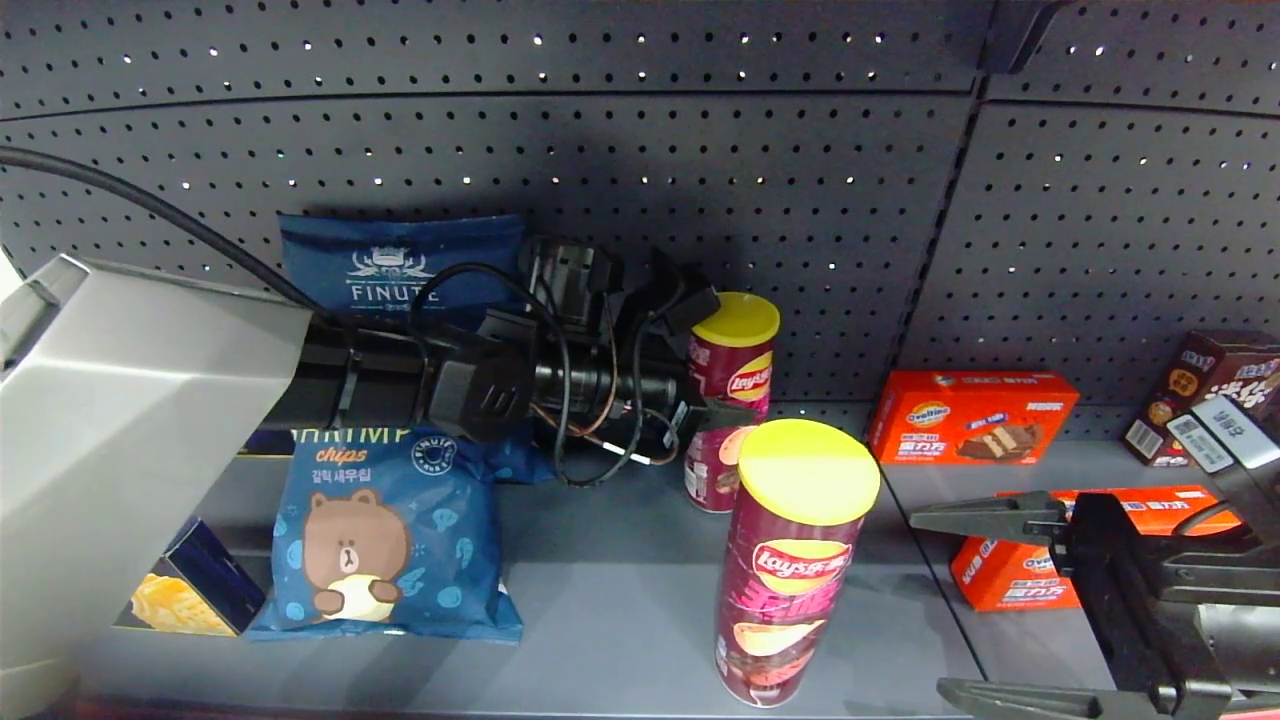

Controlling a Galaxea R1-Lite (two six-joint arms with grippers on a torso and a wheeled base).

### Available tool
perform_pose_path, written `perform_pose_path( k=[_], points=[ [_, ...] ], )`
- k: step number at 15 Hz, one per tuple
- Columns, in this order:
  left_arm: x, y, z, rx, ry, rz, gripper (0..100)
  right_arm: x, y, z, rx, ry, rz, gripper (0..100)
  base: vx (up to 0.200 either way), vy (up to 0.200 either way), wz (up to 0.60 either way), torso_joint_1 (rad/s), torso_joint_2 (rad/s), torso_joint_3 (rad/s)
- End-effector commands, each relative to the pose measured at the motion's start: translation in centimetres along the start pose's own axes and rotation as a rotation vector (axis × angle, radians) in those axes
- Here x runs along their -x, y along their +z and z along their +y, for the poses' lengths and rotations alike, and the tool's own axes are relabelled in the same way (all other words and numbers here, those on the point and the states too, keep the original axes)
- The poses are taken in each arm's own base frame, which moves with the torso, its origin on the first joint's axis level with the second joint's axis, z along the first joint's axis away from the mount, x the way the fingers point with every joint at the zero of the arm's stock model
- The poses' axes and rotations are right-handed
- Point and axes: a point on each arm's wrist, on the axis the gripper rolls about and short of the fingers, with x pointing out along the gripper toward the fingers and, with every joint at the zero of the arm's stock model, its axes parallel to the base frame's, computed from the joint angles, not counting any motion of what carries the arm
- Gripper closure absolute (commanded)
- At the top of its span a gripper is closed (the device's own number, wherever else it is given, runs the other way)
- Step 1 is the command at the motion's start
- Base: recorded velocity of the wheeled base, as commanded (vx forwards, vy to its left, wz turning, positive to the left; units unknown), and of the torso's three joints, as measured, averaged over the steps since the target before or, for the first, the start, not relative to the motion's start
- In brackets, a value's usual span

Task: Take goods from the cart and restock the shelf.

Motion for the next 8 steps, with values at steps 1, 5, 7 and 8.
perform_pose_path(
  k=[1,5,7,8],
  points=[
    [-0.13,-0.13,0.06,0.0,0.0,0.001,100,0.07,-0.07,-0.06,-0.002,-0.005,0.002,0,0.0,0.0,0.0,0.0,0.0,0.0],
    [-0.4,-0.59,0.2,0.006,0.0,0.01,100,0.07,0.02,-0.16,-0.001,-0.008,0.0,0,0.0,0.0,0.0,0.0,0.0,0.0],
    [-0.37,-0.76,0.21,0.008,0.002,0.017,100,0.11,-0.07,-0.18,-0.003,-0.011,0.002,0,0.0,0.0,0.0,0.0,0.0,0.0],
    [-0.38,-0.88,0.27,0.01,0.004,0.02,0,0.12,-0.12,-0.16,-0.004,-0.011,0.003,0,0.0,0.0,0.0,0.0,0.0,0.0]
  ],
)
